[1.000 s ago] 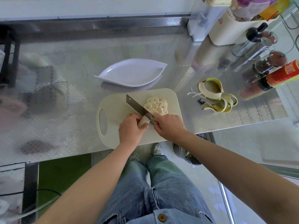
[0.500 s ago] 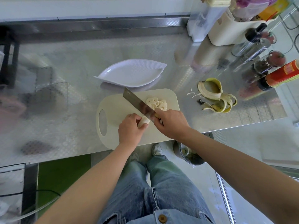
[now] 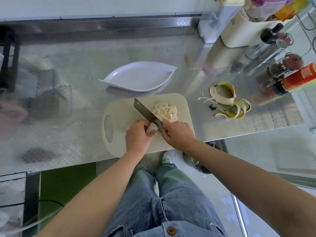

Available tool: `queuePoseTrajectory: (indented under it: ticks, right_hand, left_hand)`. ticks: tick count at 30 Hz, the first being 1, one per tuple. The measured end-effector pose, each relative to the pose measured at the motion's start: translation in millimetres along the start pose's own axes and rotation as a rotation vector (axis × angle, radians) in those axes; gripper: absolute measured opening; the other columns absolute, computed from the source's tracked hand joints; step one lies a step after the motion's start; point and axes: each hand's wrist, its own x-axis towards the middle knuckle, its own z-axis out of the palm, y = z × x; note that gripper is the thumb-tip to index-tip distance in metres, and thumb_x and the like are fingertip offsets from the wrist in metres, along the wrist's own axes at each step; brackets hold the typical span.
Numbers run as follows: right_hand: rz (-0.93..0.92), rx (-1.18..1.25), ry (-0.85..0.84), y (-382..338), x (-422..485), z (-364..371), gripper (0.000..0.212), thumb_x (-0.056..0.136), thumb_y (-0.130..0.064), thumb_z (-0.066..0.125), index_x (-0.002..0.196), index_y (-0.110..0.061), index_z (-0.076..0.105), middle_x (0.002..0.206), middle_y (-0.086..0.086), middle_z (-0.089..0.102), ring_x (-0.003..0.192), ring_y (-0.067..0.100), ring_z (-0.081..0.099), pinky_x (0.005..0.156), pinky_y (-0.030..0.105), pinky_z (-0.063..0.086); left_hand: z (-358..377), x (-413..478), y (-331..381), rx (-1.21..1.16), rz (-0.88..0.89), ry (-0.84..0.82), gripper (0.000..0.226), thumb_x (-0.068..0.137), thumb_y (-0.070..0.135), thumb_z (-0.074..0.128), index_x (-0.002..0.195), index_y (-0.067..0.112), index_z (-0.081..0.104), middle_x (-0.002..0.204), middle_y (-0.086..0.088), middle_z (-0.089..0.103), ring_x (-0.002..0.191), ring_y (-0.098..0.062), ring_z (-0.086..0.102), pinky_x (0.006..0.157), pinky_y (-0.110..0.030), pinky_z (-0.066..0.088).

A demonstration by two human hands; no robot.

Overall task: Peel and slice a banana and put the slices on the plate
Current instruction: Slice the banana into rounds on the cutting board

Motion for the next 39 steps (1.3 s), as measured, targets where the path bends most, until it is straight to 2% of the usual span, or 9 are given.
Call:
queuePoseTrajectory:
  ticks: [5, 9, 13, 18, 22, 30, 33, 35, 39]
  right_hand:
    - [-0.019, -0.029, 0.001, 2, 1, -3, 0.022, 0.096, -0.031, 0.034, 0.095, -0.014, 0.047, 0.063, 0.001, 0.043, 0.057, 0.024, 0.043, 0.055, 0.03, 0.03]
    - [-0.021, -0.003, 0.055, 2, 0, -10, 0.02, 0.095, -0.03, 0.037, 0.091, -0.014, 0.046, 0.061, 0.002, 0.044, 0.055, 0.027, 0.047, 0.056, 0.033, 0.042]
    - [-0.031, 0.0, 0.077, 0, -1, -18, 0.019, 0.094, -0.029, 0.037, 0.087, -0.013, 0.046, 0.058, 0.003, 0.046, 0.054, 0.028, 0.049, 0.056, 0.035, 0.045]
    - [-0.043, -0.016, 0.062, 0, -3, -22, 0.018, 0.094, -0.028, 0.038, 0.081, -0.017, 0.036, 0.053, -0.003, 0.032, 0.053, 0.028, 0.044, 0.054, 0.032, 0.036]
    - [-0.048, -0.005, 0.083, 1, -3, -25, 0.017, 0.094, -0.027, 0.039, 0.08, -0.017, 0.036, 0.051, -0.005, 0.03, 0.051, 0.025, 0.039, 0.053, 0.029, 0.03]
    - [-0.042, -0.017, 0.048, 1, -4, -25, 0.015, 0.093, -0.026, 0.04, 0.081, -0.019, 0.034, 0.054, -0.002, 0.033, 0.054, 0.027, 0.041, 0.054, 0.03, 0.03]
    - [-0.032, 0.01, 0.102, 1, -6, -26, 0.017, 0.093, -0.024, 0.044, 0.079, -0.019, 0.034, 0.05, -0.003, 0.029, 0.049, 0.027, 0.034, 0.048, 0.028, 0.02]
    - [-0.034, 0.01, 0.103, 1, -6, -28, 0.019, 0.093, -0.024, 0.044, 0.078, -0.018, 0.034, 0.05, -0.005, 0.027, 0.045, 0.022, 0.03, 0.046, 0.027, 0.015]
    - [-0.041, -0.016, 0.052, 0, -3, -26, 0.015, 0.093, -0.026, 0.04, 0.081, -0.018, 0.035, 0.053, -0.004, 0.032, 0.051, 0.025, 0.039, 0.052, 0.028, 0.025]
  left_hand:
    - [0, 0, 0, 0.005, 0.005, 0.01, 0.024, 0.078, 0.035, 0.075, 0.093, 0.018, 0.067, 0.092, 0.001, 0.063, 0.081, -0.02, 0.061, 0.068, -0.028, 0.041]
    - [1, -2, -5, 0.017, 0.039, 0.037, 0.032, 0.076, 0.039, 0.075, 0.097, 0.018, 0.064, 0.092, 0.002, 0.063, 0.081, -0.019, 0.061, 0.067, -0.028, 0.042]
    - [0, -3, -8, 0.007, 0.048, 0.057, 0.043, 0.071, 0.047, 0.077, 0.099, 0.019, 0.061, 0.092, 0.004, 0.064, 0.08, -0.015, 0.061, 0.068, -0.032, 0.05]
    - [0, -3, -11, 0.032, 0.06, 0.037, 0.026, 0.078, 0.039, 0.073, 0.091, 0.019, 0.065, 0.087, 0.003, 0.064, 0.074, -0.017, 0.061, 0.064, -0.027, 0.042]
    - [0, -2, -12, 0.034, 0.073, 0.028, 0.025, 0.078, 0.039, 0.072, 0.091, 0.019, 0.064, 0.087, 0.002, 0.064, 0.07, -0.017, 0.062, 0.064, -0.03, 0.045]
    - [-1, 0, -11, 0.025, 0.066, 0.015, 0.024, 0.079, 0.039, 0.072, 0.089, 0.019, 0.064, 0.087, 0.002, 0.065, 0.07, -0.017, 0.062, 0.063, -0.029, 0.042]
    - [0, 0, -12, 0.034, 0.064, 0.02, 0.025, 0.079, 0.039, 0.072, 0.09, 0.018, 0.065, 0.088, 0.001, 0.065, 0.072, -0.018, 0.062, 0.064, -0.028, 0.041]
    - [0, 1, -12, 0.036, 0.063, 0.02, 0.026, 0.079, 0.039, 0.072, 0.091, 0.017, 0.065, 0.088, 0.001, 0.065, 0.073, -0.018, 0.062, 0.064, -0.029, 0.042]
    - [-1, 3, -11, 0.028, 0.064, 0.016, 0.023, 0.079, 0.04, 0.072, 0.087, 0.02, 0.065, 0.086, 0.003, 0.065, 0.072, -0.017, 0.061, 0.065, -0.03, 0.045]
